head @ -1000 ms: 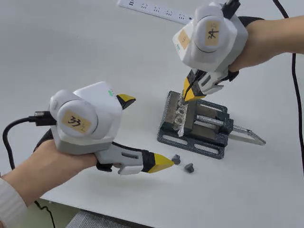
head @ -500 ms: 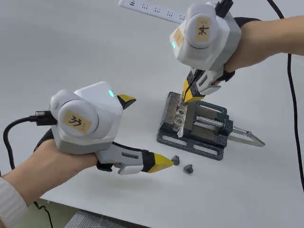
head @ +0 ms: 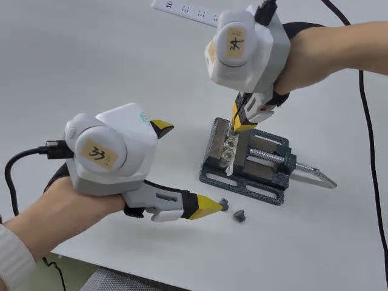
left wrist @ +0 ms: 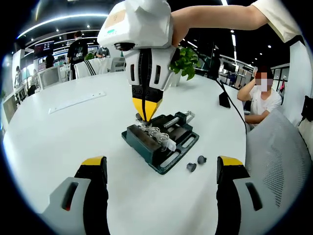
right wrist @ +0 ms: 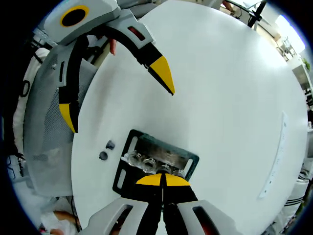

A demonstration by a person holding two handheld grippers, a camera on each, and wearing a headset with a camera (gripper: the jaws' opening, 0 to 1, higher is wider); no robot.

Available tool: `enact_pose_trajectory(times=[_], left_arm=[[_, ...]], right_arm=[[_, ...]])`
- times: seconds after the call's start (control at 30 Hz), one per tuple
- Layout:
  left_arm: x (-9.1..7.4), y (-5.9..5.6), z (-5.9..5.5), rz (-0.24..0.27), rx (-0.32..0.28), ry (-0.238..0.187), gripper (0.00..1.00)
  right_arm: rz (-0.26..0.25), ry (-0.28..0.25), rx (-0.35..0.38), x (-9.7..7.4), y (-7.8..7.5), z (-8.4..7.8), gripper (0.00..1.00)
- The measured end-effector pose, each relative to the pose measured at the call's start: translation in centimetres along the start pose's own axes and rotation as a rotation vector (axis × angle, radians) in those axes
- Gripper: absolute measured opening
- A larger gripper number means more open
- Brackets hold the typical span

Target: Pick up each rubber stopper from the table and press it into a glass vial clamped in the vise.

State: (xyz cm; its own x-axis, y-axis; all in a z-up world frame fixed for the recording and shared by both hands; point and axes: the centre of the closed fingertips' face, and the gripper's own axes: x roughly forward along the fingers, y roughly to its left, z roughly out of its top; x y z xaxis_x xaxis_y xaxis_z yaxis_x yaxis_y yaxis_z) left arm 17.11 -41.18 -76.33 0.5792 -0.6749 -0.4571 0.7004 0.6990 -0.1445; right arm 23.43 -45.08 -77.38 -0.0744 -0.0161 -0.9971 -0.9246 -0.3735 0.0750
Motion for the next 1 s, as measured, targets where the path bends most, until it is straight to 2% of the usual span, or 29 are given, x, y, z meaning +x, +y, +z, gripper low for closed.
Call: enact_pose_trajectory(times=[0.1, 0.13, 0.2, 0.33, 0.37, 0.63, 0.77, 1.0], left_arm=[[0.04, -0.01, 0.01, 0.002, -0.002, 0.000, 0.92], [0.04, 0.01, 0.01, 0.002, -0.001, 0.000, 0.92], [0.03, 0.06, -0.02, 0.003, 0.002, 0.000, 0.92], [0.03, 0.10, -0.04, 0.003, -0.002, -0.001, 0.92], [0.01, 0.15, -0.02, 0.005, -0.001, -0.002, 0.92], [0.04, 0.34, 0.15, 0.010, -0.002, -0.003, 0.92], [-0.06, 0.41, 0.11, 0.014, -0.003, 0.000, 0.92], [-0.13, 0.36, -0.06, 0.015, -0.004, 0.007, 0.92]], right_arm=[[0.010, 0.037, 0.026, 0.16, -0.32, 0.08, 0.00], [0.013, 0.052, 0.064, 0.16, -0.30, -0.03, 0.00], [0.012, 0.066, 0.037, 0.17, -0.19, 0.09, 0.00], [0.012, 0.083, 0.050, 0.05, 0.11, -0.02, 0.00], [0.007, 0.076, 0.037, 0.07, 0.06, -0.05, 0.00], [0.015, -0.012, 0.086, 0.09, -0.28, -0.27, 0.00], [0.012, -0.039, 0.071, 0.07, -0.17, -0.23, 0.00], [0.014, -0.074, 0.091, 0.08, -0.05, -0.40, 0.00]])
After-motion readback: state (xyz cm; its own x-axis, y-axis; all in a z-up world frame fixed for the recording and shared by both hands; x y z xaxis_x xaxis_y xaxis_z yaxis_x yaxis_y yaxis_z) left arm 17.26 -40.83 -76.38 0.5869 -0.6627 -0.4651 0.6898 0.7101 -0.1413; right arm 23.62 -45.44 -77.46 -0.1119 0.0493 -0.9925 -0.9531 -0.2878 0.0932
